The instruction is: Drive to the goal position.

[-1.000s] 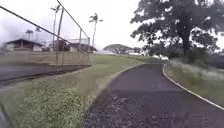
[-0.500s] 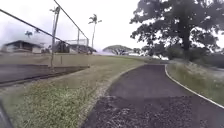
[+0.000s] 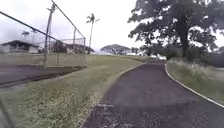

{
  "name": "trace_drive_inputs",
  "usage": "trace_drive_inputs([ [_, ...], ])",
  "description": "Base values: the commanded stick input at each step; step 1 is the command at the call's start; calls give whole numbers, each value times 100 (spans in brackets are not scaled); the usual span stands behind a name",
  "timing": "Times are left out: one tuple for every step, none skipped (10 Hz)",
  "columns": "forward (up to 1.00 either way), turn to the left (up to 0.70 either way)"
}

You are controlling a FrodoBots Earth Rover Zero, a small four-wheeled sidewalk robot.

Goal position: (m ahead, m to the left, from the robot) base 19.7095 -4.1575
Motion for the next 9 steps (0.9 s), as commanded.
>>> trace_drive_inputs([
  [70, 0],
  [70, 0],
  [70, 0],
  [70, 0],
  [70, -35],
  [70, -35],
  [70, -35],
  [70, -35],
  [70, -35],
])
